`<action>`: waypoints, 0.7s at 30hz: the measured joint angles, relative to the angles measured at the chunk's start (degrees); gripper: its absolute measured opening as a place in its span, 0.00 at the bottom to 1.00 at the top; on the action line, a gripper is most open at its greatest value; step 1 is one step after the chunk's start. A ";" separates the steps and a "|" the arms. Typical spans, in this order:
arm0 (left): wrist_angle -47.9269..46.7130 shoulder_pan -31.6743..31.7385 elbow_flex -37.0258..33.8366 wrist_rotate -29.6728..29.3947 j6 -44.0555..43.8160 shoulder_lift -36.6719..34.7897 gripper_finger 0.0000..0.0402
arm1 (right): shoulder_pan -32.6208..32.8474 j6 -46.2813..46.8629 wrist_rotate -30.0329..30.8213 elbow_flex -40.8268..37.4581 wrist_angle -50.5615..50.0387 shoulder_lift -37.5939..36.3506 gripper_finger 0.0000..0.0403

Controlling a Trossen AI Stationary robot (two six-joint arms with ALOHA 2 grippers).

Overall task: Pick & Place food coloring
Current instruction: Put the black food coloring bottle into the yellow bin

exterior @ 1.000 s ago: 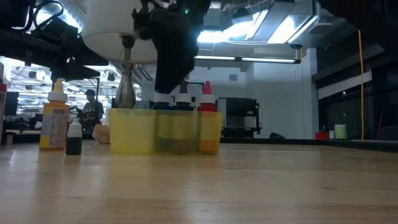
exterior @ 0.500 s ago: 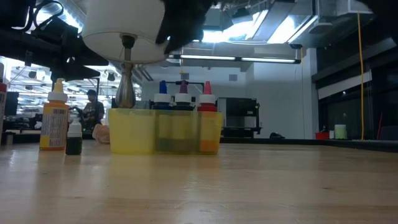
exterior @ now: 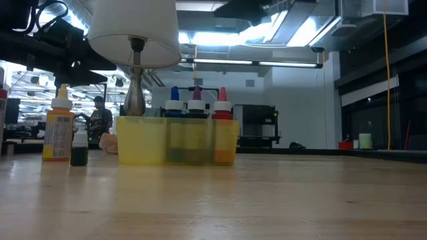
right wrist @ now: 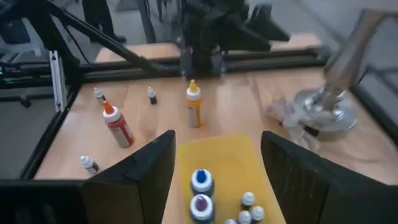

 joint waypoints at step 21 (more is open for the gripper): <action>-0.01 0.00 -0.01 0.00 0.00 0.00 0.78 | -0.38 -10.68 23.74 -47.27 32.08 -34.68 0.59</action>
